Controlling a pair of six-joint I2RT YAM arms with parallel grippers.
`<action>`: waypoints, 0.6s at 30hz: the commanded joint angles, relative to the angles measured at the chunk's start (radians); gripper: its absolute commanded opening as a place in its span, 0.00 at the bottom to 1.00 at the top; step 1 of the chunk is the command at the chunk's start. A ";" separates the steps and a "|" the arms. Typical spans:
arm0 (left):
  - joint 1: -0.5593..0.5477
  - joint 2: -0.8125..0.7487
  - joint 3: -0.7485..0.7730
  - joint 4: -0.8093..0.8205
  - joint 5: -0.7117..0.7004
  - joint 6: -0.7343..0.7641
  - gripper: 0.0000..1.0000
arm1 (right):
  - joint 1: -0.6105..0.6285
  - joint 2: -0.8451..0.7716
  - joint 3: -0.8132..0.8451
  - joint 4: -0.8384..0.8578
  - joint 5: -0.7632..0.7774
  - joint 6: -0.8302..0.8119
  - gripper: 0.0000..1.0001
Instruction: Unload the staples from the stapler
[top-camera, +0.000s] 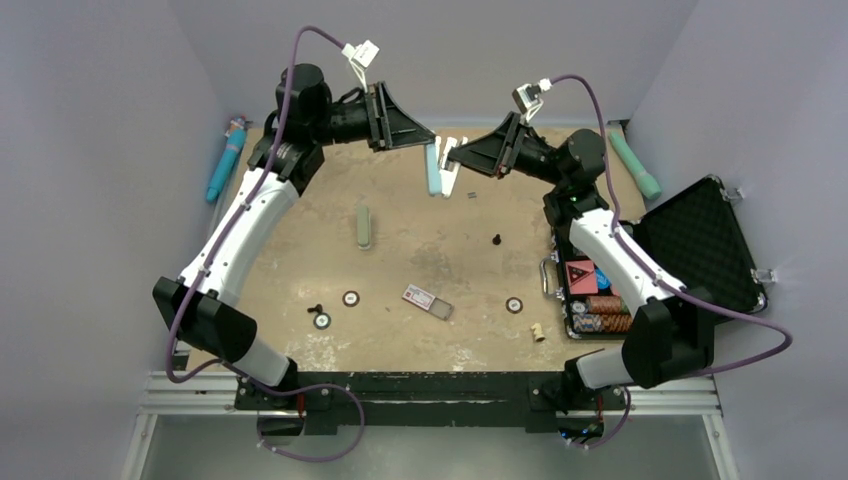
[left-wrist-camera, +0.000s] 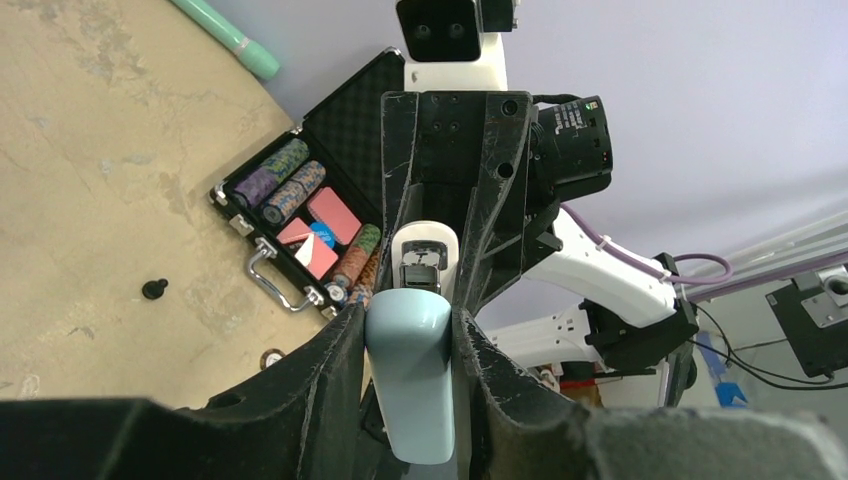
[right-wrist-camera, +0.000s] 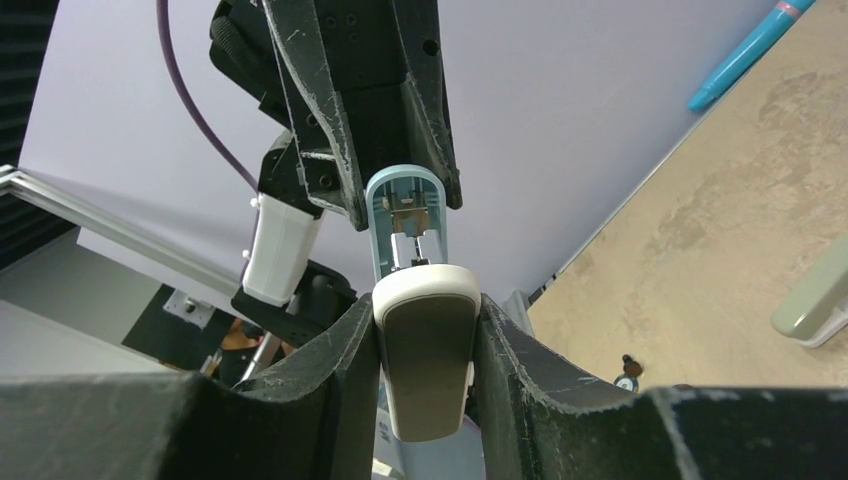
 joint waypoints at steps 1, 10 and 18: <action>-0.009 -0.024 -0.004 -0.046 -0.015 0.027 0.00 | 0.001 -0.018 0.008 0.047 0.056 0.042 0.00; -0.002 -0.088 -0.133 -0.129 -0.153 -0.033 0.00 | -0.053 -0.057 -0.102 -0.049 0.173 0.090 0.00; 0.001 -0.099 -0.267 -0.138 -0.196 -0.175 0.00 | -0.059 -0.051 -0.161 -0.172 0.258 0.113 0.00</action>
